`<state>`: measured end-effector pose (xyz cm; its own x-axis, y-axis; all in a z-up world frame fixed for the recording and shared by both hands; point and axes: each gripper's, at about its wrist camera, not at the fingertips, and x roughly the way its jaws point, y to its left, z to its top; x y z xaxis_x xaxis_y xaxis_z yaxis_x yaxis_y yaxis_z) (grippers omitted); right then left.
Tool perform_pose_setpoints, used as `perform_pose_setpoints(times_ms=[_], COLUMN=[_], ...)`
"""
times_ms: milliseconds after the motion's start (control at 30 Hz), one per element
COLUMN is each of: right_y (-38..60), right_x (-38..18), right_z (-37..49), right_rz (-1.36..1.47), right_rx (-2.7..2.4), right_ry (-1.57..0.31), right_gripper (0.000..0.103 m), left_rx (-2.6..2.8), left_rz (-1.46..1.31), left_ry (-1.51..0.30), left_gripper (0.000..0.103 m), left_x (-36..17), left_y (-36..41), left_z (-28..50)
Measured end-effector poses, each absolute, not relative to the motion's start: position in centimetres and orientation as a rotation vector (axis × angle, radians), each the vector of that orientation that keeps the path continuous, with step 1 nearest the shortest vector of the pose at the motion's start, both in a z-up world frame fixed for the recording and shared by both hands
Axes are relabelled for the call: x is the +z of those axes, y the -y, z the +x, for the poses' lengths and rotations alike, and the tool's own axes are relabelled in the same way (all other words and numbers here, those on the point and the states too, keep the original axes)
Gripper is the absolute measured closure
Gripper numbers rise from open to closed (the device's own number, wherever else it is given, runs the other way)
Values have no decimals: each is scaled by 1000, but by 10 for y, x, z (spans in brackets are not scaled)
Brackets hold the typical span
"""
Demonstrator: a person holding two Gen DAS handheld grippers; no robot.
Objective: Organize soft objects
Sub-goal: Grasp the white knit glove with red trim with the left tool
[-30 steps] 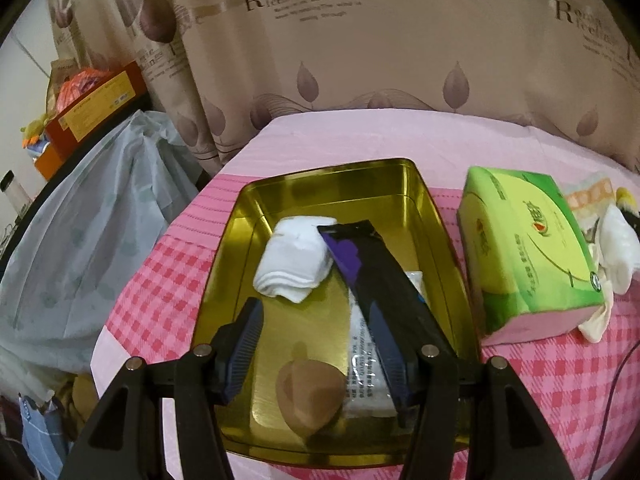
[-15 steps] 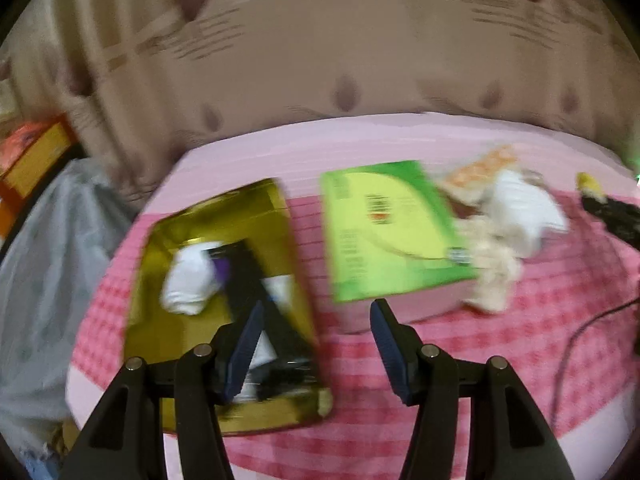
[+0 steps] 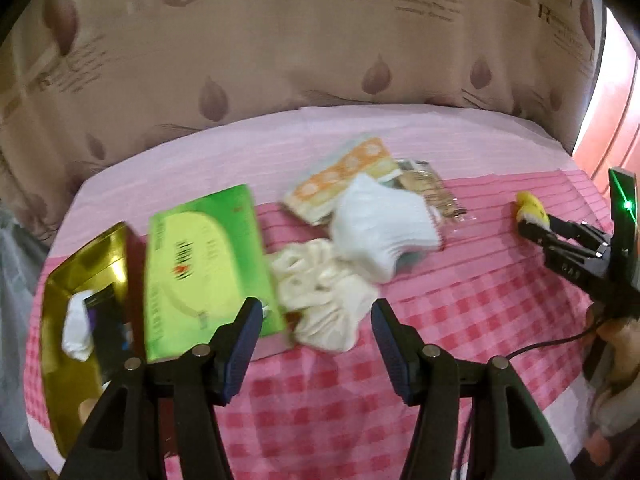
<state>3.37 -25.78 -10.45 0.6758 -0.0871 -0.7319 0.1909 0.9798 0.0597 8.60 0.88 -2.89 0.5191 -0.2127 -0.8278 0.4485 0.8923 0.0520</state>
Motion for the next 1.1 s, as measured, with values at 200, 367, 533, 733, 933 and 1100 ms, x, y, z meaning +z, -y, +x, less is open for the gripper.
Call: perform_pose_setpoints(times_ms=[200,367,533,733,933,1100], right_y=[257,259,260,260,259,257], right_x=[-106,-106,-108,-109,-113,-115], right_z=[38,38,39,40,41,41], right_rz=[135,145,153,159,170,173], right_rx=[-140,-127,-119,-111,-102,-98], right_ry=[-835,-842,-848,-852,-868,-875], right_gripper=[59,58,58,57,57,56], left_rx=[-480,-518,-526,-515,-498,-526], left_rz=[235,231,236,251,226,141], left_ry=[-1003,-1029,-1055,-1075,-1117,-1090], left_gripper=[45,45,45,43,43,68], left_x=[-36,-44,-53,-64,-78,-70], left_y=[19,43,59,67,69,58], left_z=[102,110,121,135,150,151])
